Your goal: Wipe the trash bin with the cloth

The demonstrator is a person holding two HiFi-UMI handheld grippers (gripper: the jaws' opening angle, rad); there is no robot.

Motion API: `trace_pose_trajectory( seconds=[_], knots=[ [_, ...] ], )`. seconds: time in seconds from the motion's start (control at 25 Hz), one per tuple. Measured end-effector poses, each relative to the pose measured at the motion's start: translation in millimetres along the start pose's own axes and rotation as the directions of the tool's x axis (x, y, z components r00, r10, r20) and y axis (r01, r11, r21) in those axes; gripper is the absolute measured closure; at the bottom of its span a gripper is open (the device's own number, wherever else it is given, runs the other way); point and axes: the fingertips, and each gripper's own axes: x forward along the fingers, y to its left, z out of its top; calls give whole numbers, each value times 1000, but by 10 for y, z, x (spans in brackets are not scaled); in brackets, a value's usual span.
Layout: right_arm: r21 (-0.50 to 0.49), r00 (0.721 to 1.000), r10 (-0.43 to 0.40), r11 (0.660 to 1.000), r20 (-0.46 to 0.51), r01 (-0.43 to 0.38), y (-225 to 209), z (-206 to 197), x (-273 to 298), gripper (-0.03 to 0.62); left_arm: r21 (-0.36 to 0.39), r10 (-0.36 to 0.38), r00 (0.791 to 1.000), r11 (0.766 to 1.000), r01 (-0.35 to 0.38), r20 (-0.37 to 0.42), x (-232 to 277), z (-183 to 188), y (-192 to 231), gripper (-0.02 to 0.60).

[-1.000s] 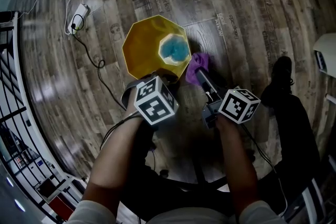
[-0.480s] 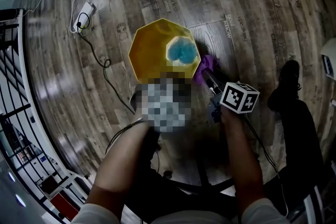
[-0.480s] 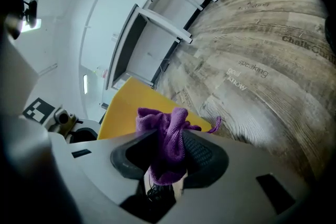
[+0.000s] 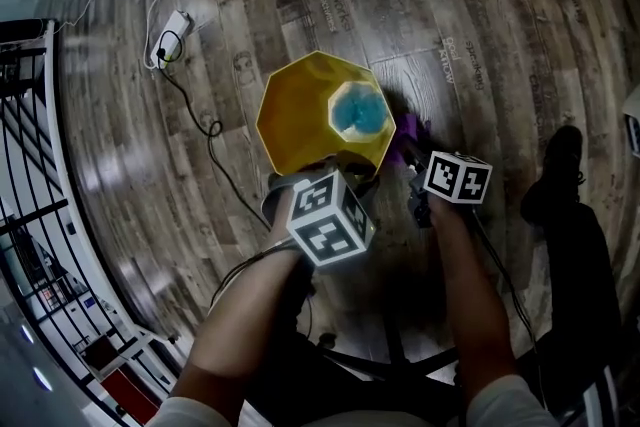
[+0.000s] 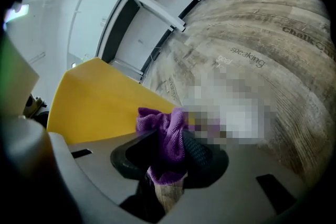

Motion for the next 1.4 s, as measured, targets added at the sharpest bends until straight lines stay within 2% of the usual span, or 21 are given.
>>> trace_pose_trajectory(
  seconds=[0.56,1.0,1.24,1.4],
  knots=[
    [-34,990,-112,993,-84,110,-417,-136,368,450,-45,-9,999,999,10,32,9,-17,-30,545],
    [-192,952,-281,948,-121,255,-736,-145,697,450,-59,-6,999,998,9,49,6,-1,-31,545],
    [-255,942,-304,931,-145,261,-717,-109,730,450,-66,-5,999,998,8,53,18,-13,-18,545],
    [-281,940,-318,920,-125,274,-667,-29,572,450,-103,-11,997,995,18,70,47,33,-12,543]
  ],
)
